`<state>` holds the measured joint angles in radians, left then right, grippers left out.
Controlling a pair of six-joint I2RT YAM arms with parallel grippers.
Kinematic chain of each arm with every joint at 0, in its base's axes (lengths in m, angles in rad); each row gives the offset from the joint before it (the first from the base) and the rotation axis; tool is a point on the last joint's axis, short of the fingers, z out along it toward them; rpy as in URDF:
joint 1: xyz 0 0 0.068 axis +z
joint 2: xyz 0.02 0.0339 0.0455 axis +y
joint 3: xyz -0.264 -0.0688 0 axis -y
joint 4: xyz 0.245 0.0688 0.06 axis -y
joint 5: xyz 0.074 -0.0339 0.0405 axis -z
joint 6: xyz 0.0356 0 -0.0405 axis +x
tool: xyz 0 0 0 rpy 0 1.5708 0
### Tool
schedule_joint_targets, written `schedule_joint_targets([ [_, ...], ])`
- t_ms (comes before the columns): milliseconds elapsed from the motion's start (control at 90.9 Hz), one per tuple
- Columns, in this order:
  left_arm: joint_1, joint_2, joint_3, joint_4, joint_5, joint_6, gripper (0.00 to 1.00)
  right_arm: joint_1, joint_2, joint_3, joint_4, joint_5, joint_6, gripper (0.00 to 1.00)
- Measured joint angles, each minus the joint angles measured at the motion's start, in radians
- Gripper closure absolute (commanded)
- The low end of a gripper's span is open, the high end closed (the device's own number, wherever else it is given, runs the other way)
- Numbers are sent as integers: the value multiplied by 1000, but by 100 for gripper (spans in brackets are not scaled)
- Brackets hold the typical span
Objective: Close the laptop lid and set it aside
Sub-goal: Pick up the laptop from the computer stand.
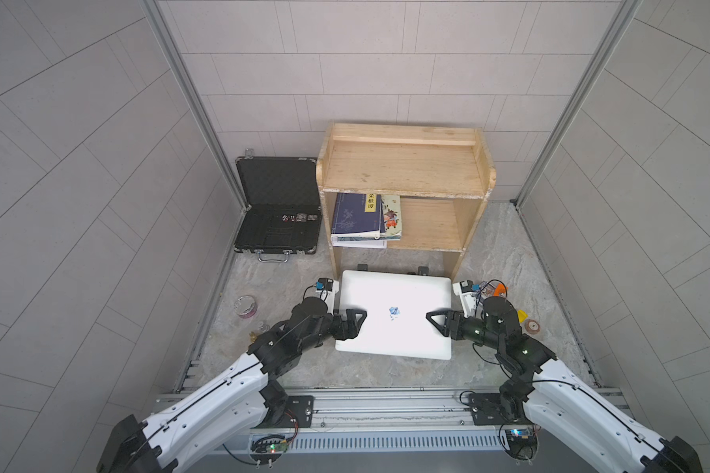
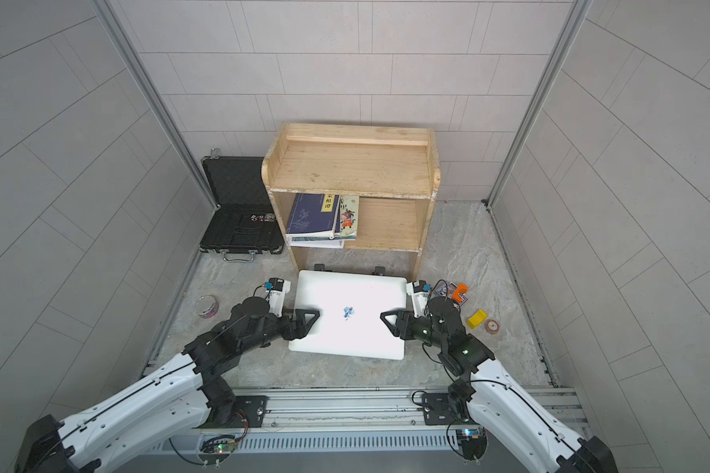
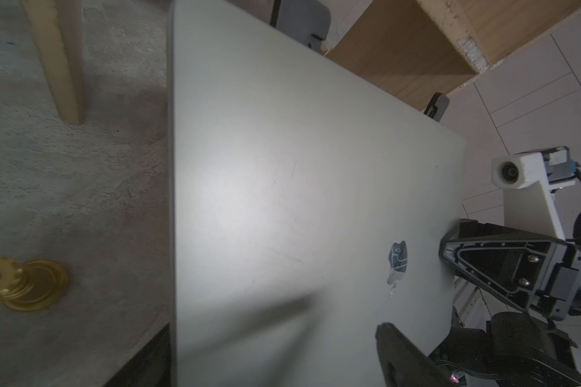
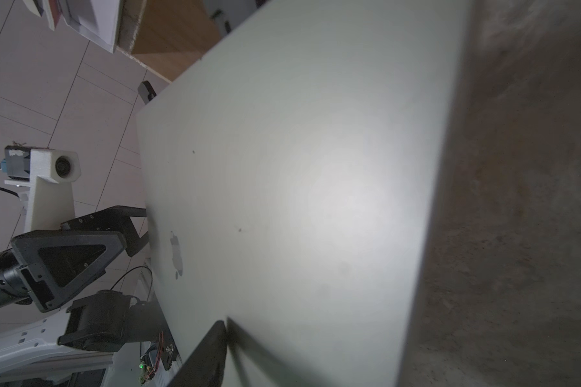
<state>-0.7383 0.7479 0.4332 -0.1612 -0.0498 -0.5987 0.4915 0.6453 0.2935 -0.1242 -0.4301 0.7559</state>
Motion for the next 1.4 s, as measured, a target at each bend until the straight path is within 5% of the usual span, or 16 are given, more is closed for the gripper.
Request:
schedule_joint_targets([
  [341,-4,-84,14,-68,-1,-23,13,2,-76,6,-3,-33,62,57],
  [946,-3,-138,232,-298,-42,-113,13,8,-172,87,124,-150,328,100],
  [1398,-4,-182,488,-417,-20,-237,13,-21,-163,284,45,-201,453,100],
])
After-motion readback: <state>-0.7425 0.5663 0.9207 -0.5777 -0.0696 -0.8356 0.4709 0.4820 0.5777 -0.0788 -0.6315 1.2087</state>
